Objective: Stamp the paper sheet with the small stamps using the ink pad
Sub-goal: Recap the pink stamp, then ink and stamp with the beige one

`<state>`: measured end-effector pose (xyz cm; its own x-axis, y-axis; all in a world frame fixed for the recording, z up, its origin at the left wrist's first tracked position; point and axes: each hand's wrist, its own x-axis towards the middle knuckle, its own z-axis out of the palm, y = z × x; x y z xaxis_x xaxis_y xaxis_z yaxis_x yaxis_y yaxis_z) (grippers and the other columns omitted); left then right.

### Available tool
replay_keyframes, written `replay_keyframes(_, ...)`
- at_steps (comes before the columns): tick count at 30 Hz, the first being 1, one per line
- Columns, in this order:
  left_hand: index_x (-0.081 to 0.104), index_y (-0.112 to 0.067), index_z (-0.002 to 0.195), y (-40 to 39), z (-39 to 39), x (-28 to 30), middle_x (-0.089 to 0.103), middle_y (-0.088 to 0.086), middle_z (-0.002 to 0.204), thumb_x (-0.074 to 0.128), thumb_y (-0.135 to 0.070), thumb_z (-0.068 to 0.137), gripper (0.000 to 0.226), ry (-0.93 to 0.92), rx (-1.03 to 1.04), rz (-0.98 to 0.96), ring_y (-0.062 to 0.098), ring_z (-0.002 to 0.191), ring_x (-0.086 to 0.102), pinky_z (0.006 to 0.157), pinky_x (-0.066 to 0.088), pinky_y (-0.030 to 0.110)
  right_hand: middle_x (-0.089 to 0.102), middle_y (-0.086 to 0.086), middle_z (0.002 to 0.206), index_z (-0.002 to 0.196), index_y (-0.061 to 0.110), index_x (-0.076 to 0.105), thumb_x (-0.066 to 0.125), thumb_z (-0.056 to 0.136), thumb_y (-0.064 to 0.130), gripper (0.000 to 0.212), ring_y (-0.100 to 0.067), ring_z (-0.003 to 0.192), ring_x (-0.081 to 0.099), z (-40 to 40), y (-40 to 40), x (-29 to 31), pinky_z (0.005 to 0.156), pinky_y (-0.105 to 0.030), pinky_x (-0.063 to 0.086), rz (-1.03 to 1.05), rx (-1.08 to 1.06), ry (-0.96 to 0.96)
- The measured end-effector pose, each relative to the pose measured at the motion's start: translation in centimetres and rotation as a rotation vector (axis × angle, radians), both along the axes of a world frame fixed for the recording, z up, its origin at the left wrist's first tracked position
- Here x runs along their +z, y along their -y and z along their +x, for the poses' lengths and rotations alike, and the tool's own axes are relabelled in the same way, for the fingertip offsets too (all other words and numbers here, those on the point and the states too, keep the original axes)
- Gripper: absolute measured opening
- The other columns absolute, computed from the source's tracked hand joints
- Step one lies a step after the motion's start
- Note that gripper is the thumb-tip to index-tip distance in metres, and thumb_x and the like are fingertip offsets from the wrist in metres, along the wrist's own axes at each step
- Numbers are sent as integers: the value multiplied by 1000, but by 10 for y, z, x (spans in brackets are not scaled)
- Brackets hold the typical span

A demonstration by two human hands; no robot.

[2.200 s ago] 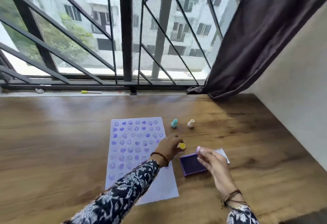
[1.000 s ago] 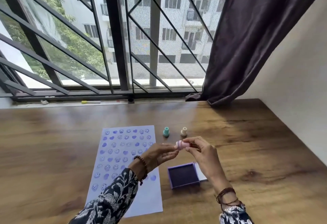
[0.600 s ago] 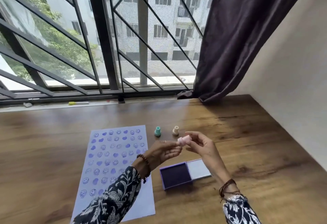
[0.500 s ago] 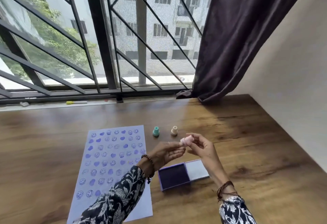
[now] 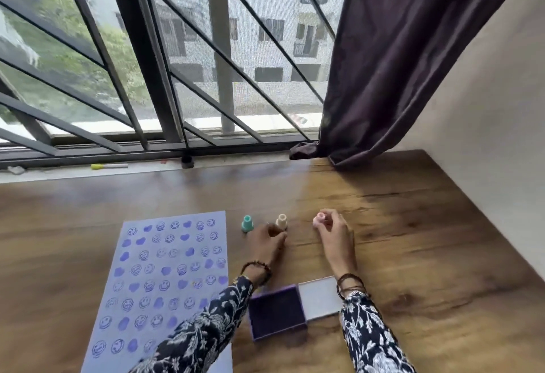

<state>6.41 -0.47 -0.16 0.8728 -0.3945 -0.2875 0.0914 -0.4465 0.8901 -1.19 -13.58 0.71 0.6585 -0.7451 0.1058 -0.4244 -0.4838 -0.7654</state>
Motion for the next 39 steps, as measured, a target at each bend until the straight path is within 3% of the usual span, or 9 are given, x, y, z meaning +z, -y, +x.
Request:
replay_keyframes(5, 66, -14, 75, -8, 2, 2, 71, 17, 78, 63, -17, 73, 5, 64, 29, 8, 35, 79, 66, 76, 56, 47, 65, -17, 97, 98, 7, 63, 68, 75, 6, 23, -36, 93, 57, 8, -10, -5, 81, -36, 40, -161, -145, 75)
replay_keyframes(8, 67, -17, 86, -15, 8, -3, 72, 9, 83, 62, -23, 78, 11, 151, 54, 110, 24, 82, 65, 79, 53, 38, 65, -15, 95, 97, 7, 63, 67, 78, 7, 19, -35, 92, 60, 17, -40, -19, 85, -36, 45, -289, 24, 45)
replay_keyframes(14, 67, -16, 97, -21, -11, 13, 73, 6, 93, 58, -18, 83, 17, 230, 4, 78, 18, 88, 65, 81, 47, 26, 65, -8, 108, 111, 14, 58, 65, 77, 3, 36, -24, 99, 60, 10, -68, 4, 92, -39, 49, -89, 195, 7)
replay_keyframes(18, 66, -15, 85, -19, -16, 14, 71, 8, 79, 59, -10, 84, 8, 43, 53, -169, 7, 61, 63, 58, 55, 18, 69, -4, 99, 105, 18, 63, 66, 80, 9, 26, -15, 87, 63, 3, -57, 9, 86, -25, 49, 23, 170, 66)
replay_keyframes(22, 64, -16, 90, -29, -9, 17, 68, 2, 82, 58, -3, 84, 15, -176, 12, -432, 12, 78, 65, 73, 57, 24, 72, -6, 88, 89, 20, 65, 67, 81, 10, 13, -15, 82, 68, -7, -60, 14, 75, -30, 55, 407, 107, 202)
replay_keyframes(25, 61, 0, 107, -35, -4, 27, 70, 0, 73, 52, -1, 88, 21, -401, -87, -551, 8, 64, 67, 63, 58, 17, 71, -7, 86, 89, 18, 66, 65, 83, 17, 6, -15, 78, 66, -19, -62, 21, 66, -27, 55, 445, 125, 277)
replay_keyframes(28, 62, 6, 103, -53, -20, 34, 68, 1, 67, 54, 0, 86, 19, -320, -137, -500, 4, 58, 65, 59, 55, 13, 68, -6, 88, 88, 18, 62, 65, 82, 24, 9, -15, 77, 60, -40, -85, 23, 67, -29, 49, 430, 124, 260)
replay_keyframes(35, 68, -14, 73, -80, -41, 45, 67, -4, 63, 60, -1, 83, 18, -138, -174, -410, 0, 55, 62, 57, 53, 10, 52, 2, 76, 82, 19, 52, 52, 91, 19, 9, -3, 59, 49, -55, -139, 21, 61, -23, 40, 880, -60, 423)
replay_keyframes(39, 67, -17, 70, -89, -50, 45, 66, -6, 60, 63, -4, 81, 19, -99, -184, -368, 7, 59, 60, 63, 53, 16, 47, 2, 66, 75, 18, 47, 47, 94, 20, 19, -5, 55, 45, -55, -159, 26, 59, -23, 37, 964, -216, 482)
